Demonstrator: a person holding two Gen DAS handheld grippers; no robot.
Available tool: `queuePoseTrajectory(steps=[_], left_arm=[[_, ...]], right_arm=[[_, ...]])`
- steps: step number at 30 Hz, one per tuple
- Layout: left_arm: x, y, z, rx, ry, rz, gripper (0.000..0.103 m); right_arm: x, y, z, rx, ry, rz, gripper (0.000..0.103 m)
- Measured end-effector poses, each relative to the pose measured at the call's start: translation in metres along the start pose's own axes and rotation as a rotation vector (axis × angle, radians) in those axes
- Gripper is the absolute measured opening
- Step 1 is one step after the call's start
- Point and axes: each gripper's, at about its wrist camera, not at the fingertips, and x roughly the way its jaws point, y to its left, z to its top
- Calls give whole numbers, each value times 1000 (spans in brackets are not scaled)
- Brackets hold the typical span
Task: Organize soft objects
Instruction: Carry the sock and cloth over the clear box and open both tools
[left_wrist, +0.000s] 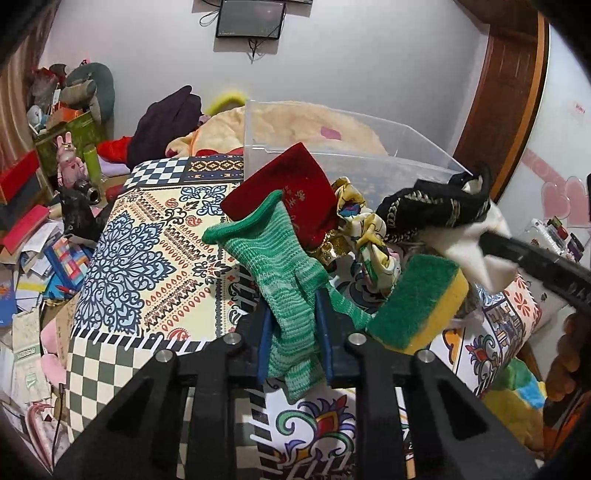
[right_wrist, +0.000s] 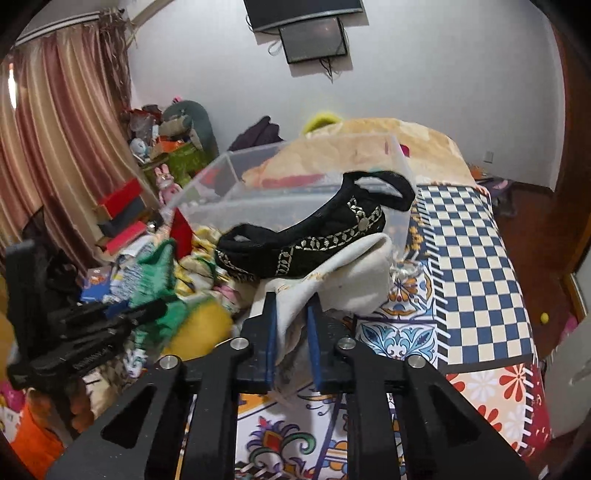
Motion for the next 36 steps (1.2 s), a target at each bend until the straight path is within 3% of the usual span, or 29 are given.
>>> queuePoseTrajectory(steps=[11,26,31,36], left_arm=[[-44,-5,20,20,-131,-15,18],[-67,-19,83,87,-309,-20,18],[-55,-21,105,99,-321,-25,18],[-26,-19,124,95,-278,-35,18]], right_arm=[[-36,9,17,-45,-131,26,11],[-50,4,59,-66,-269,6,11],[-41,2,72,-66,-283,-16,11],[-21,-3,82,-53,-264,-25,11]])
